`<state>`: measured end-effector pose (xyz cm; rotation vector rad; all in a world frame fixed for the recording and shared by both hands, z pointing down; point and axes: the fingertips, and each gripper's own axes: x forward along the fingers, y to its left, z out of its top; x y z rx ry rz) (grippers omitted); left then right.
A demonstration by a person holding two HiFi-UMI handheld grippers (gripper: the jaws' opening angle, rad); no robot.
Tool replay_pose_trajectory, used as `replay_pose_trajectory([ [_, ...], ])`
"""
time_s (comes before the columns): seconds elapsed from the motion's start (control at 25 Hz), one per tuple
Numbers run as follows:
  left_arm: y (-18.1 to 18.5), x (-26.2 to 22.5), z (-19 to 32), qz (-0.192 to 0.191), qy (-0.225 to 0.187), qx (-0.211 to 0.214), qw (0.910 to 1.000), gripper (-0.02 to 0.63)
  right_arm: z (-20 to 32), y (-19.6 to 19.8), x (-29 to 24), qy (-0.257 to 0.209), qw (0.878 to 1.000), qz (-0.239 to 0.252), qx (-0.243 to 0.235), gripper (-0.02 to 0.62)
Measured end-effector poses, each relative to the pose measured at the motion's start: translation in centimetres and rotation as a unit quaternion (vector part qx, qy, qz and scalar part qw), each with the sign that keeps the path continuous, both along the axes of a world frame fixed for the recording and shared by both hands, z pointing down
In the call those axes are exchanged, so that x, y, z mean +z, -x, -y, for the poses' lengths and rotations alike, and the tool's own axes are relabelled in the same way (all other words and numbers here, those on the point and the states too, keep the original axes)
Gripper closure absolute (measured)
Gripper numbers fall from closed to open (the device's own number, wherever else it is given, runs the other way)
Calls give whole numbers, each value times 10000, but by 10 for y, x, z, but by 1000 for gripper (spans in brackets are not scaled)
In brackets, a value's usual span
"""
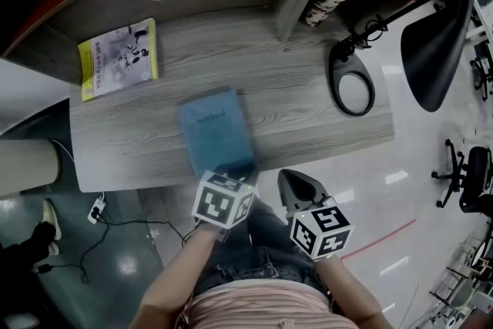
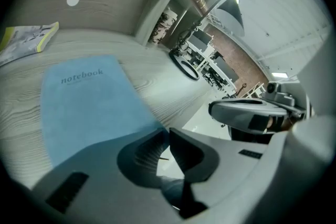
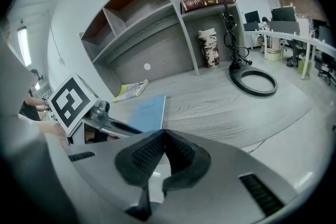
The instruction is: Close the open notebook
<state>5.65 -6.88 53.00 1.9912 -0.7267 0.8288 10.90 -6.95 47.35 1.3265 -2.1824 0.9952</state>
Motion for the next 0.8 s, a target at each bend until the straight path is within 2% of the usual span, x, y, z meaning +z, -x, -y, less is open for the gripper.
replay_pose_trajectory([
  [0.32,-4,4,-2,105,10,251,9996,551,1,-2,1,8,10000,2,35,586],
  [0.6,-10,2,-6,24,2,469,9989,527,1,-3,0,-28,10000,-5,39,586],
  [0.8,-7,2,-5,26,-6,415,9991,525,0,-2,-4,-74,10000,-17,18,586],
])
